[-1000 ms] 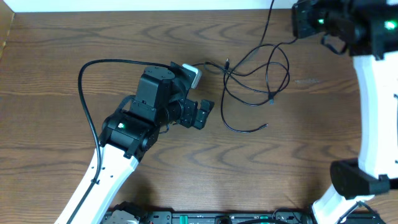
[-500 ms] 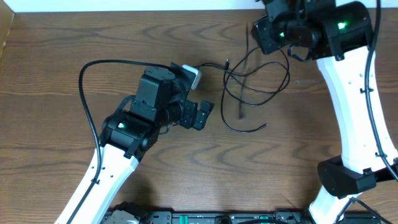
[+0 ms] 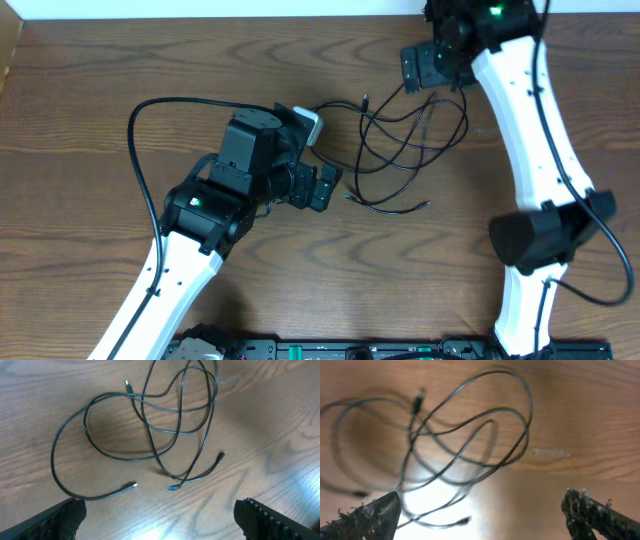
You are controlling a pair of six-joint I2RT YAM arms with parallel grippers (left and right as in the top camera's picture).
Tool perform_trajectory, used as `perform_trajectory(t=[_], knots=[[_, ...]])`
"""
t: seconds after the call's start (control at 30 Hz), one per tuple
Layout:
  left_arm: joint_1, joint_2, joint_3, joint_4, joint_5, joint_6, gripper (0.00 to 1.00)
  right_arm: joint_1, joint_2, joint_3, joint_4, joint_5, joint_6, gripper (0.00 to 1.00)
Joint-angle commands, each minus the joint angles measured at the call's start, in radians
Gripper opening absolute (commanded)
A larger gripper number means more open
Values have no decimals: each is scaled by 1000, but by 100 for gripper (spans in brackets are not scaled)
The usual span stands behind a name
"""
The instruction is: Untangle cables
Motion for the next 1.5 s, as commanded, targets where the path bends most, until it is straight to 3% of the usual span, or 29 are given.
perform_trajectory(t=[0.0,0.13,0.33,0.6,0.67,0.8,1.33,1.47], knots=[[0,2,8,-11,16,22,100,-50,72,-6,64,74,-48,99],[0,2,8,-12,16,28,100,-122,159,-6,169,24,-109,99],[0,2,8,-17,16,28,100,-202,261,-6,234,-124,-176,91],[0,2,8,-40,16,28,100,-231,349,-6,237,-271,-497,89],[0,2,8,-48,16,28,100,-231,362,-7,237,-271,-613,82],[0,2,8,-58,16,28,100,-231,383,-10,241,-271,-692,80],[-1,2,8,-63,16,27,100,-257,480,-14,438,-271,-644,84],[-21,2,8,-71,16,27,100,-279,502,-14,485,-304,-614,80]])
